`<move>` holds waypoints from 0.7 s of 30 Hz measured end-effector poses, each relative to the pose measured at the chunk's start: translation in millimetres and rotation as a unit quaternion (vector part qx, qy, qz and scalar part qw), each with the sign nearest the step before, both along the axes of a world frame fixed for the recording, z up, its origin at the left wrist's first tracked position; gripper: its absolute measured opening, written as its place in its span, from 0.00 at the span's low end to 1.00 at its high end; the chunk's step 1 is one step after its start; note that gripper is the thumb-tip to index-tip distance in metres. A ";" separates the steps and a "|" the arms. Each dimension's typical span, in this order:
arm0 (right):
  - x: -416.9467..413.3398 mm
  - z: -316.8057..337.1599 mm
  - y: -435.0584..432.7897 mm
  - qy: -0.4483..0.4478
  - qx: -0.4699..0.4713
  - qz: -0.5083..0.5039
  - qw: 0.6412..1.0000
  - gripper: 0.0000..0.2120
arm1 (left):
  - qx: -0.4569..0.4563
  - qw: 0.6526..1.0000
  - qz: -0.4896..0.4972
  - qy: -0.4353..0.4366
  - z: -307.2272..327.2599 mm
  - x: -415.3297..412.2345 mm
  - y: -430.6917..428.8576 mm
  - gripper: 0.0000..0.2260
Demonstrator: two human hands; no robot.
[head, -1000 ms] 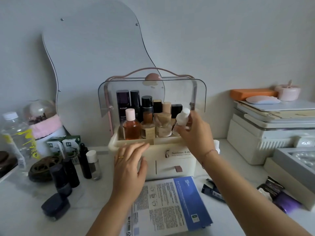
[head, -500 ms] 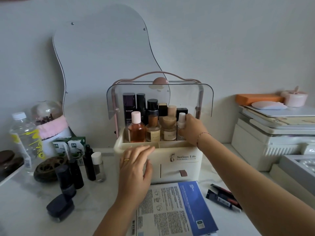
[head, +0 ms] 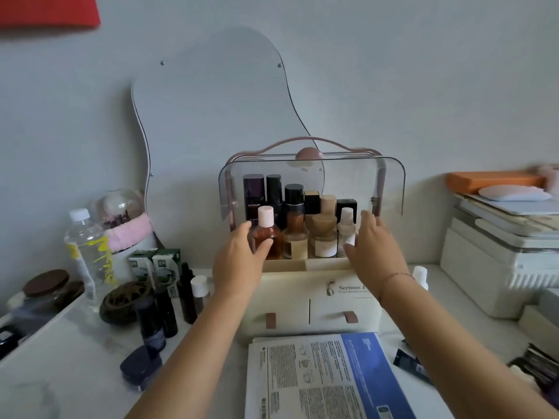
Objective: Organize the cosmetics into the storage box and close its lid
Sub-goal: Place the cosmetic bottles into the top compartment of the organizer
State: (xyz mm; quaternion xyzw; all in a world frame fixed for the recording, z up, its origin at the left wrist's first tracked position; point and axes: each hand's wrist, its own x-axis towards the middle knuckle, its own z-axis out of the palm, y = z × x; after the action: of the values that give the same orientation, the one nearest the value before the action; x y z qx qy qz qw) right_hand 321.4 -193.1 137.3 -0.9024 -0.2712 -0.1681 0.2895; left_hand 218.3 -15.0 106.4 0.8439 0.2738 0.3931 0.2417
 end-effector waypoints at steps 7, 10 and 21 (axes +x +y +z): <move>-1.9 20.4 22.9 -0.115 0.035 0.111 0.987 0.20 | -0.014 0.998 0.053 0.014 20.9 18.7 -7.8 0.21; 8.1 21.3 41.0 -0.119 -0.052 0.128 0.983 0.23 | -0.015 0.999 0.046 0.010 20.0 20.4 -11.1 0.15; 20.5 8.8 60.7 -0.096 -0.088 0.175 0.976 0.33 | 0.007 0.997 0.082 0.010 19.9 18.7 -10.7 0.13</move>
State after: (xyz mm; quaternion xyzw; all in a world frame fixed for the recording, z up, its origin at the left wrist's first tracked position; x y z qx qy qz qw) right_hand 341.9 -132.5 146.1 -0.8428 -0.4650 -0.1765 0.2059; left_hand 237.1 -25.7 126.3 0.8238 0.3422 0.4052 0.2001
